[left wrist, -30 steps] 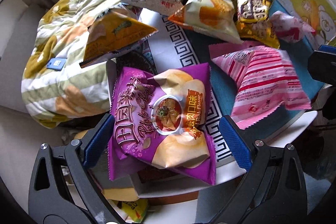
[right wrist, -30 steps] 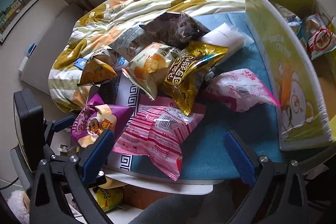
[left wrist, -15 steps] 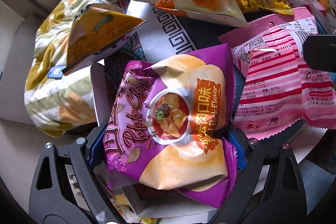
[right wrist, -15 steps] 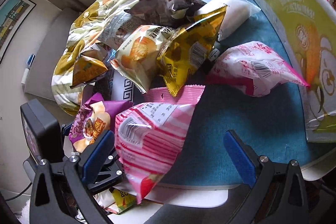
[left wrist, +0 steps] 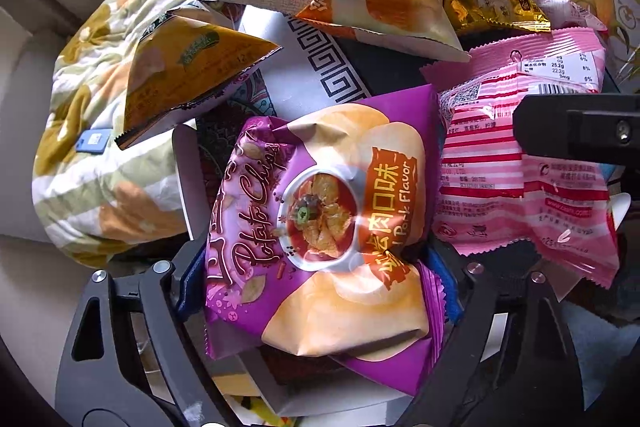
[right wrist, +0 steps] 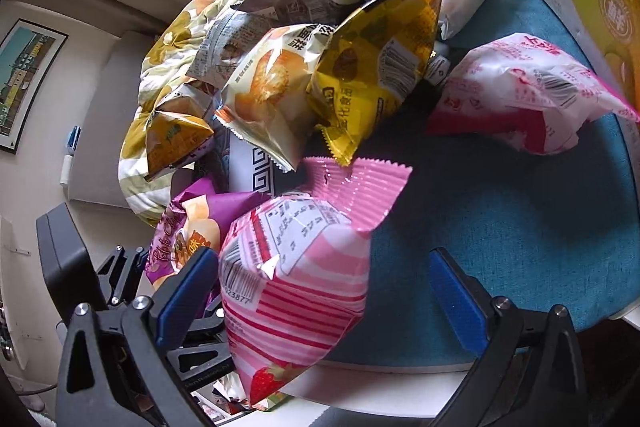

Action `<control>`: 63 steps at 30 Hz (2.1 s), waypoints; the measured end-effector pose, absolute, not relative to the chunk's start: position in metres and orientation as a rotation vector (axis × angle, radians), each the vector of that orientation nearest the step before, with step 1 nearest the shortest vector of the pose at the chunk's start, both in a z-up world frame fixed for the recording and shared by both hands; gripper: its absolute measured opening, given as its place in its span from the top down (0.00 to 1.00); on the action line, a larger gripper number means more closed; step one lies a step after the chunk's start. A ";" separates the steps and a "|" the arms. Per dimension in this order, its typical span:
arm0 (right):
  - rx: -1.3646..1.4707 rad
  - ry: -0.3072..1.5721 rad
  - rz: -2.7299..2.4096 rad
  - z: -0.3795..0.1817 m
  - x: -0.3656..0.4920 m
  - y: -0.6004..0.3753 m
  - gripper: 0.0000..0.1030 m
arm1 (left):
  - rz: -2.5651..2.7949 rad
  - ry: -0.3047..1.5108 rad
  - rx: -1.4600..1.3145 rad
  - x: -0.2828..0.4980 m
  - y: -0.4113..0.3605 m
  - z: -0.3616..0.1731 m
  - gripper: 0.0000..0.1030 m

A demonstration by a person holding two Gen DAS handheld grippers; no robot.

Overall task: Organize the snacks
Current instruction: 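Grasp the purple potato chip bag with the left tool while the right grasps the pink striped bag, then carry both bags to the box while the left tool releases the purple bag inside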

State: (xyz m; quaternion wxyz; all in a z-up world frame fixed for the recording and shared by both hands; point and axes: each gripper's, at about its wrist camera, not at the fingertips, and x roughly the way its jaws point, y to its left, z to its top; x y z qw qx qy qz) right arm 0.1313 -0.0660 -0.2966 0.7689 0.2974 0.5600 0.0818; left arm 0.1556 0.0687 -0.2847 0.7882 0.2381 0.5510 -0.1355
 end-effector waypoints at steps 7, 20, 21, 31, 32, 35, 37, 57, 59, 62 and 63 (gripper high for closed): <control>0.681 1.207 0.198 -0.298 0.134 -0.061 0.00 | -0.300 1.202 0.461 0.157 0.076 -0.279 0.18; 0.633 1.188 0.236 -0.282 0.127 -0.057 0.44 | -0.293 1.174 0.406 0.155 0.085 -0.258 0.18; 0.629 1.183 0.236 -0.279 0.126 -0.057 0.45 | -0.293 1.166 0.400 0.153 0.086 -0.254 0.18; 0.563 1.115 0.238 -0.233 0.108 -0.063 0.45 | -0.315 1.091 0.361 0.147 0.078 -0.206 0.18; 0.555 1.104 0.234 -0.227 0.106 -0.066 0.45 | -0.320 1.082 0.358 0.147 0.075 -0.201 0.18; 0.540 1.067 0.216 -0.210 0.100 -0.076 0.45 | -0.333 1.042 0.360 0.148 0.063 -0.182 0.18; 0.533 1.031 0.204 -0.196 0.097 -0.086 0.45 | -0.338 1.011 0.366 0.149 0.052 -0.169 0.18; 0.367 0.839 0.073 -0.094 0.086 -0.284 0.45 | -0.434 0.829 0.340 0.163 -0.191 -0.081 0.18; 0.353 0.840 0.063 -0.093 0.086 -0.305 0.45 | -0.443 0.837 0.348 0.163 -0.219 -0.086 0.18; 0.344 0.850 0.052 -0.095 0.087 -0.339 0.45 | -0.449 0.870 0.346 0.164 -0.257 -0.099 0.18; 0.344 0.855 0.051 -0.097 0.087 -0.349 0.45 | -0.449 0.883 0.346 0.164 -0.268 -0.105 0.18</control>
